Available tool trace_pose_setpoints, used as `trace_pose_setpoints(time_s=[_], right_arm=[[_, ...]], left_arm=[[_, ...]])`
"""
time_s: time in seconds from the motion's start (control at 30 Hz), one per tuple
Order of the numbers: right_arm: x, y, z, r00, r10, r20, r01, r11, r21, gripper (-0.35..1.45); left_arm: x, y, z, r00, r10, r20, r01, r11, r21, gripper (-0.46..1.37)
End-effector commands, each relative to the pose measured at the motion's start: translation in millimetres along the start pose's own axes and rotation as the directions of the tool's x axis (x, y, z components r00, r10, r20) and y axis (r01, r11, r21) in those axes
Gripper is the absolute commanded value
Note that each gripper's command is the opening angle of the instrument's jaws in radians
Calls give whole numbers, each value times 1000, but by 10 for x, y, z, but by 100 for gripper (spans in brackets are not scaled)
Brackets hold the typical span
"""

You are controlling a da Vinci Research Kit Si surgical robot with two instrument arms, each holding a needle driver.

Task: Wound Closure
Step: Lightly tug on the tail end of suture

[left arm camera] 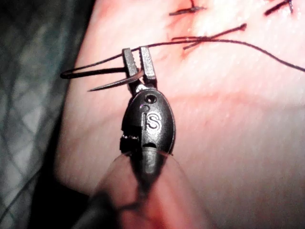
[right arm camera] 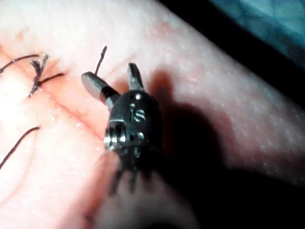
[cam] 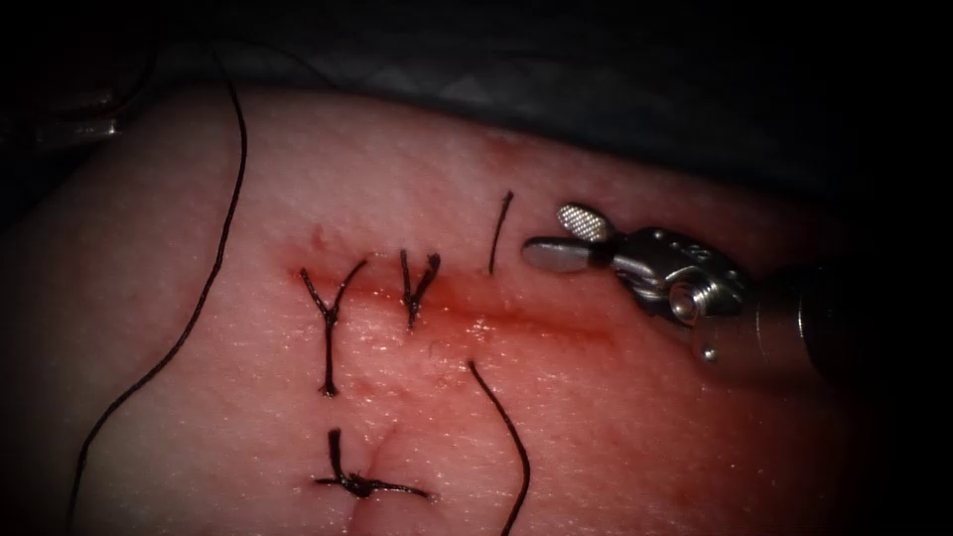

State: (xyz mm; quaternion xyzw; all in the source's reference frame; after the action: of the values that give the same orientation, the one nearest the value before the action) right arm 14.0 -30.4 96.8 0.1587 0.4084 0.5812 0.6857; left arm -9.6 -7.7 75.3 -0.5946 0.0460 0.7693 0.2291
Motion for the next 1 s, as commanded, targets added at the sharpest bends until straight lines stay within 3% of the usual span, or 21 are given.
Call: trace_pose_setpoints(time_s=[0.03, 0.53, 0.6, 0.67, 0.7, 0.9, 1.0], right_arm=[[0, -4, 4, 1000, 3, 3, -3, 1000, 9, 95], [7, -10, 33, 1000, 7, 3, -8, 1000, 21, 87], [7, -9, 34, 1000, 7, 2, -7, 1000, 20, 65], [7, -9, 34, 1000, 7, 0, -7, 1000, 21, 21], [7, -9, 34, 1000, 7, 0, -7, 1000, 21, -29], [14, -11, 33, 997, -77, 17, 76, 997, 23, -35], [19, -13, 31, 996, -90, -14, 90, 995, 36, -35]], left_arm=[[0, 0, 0, 1000, 0, 0, 0, 1000, -7, -35], [0, -1, -1, 1000, 0, -1, 0, 1000, -8, -35], [0, -1, -1, 1000, 0, -1, 0, 1000, -9, -35], [0, -1, -1, 1000, 0, -1, 0, 1000, -9, -35], [0, -1, -1, 1000, 0, -1, 0, 1000, -9, -35], [0, -1, -1, 1000, 0, -1, 0, 1000, -9, -35], [0, -1, -1, 1000, 0, -1, 0, 1000, -9, -35]])
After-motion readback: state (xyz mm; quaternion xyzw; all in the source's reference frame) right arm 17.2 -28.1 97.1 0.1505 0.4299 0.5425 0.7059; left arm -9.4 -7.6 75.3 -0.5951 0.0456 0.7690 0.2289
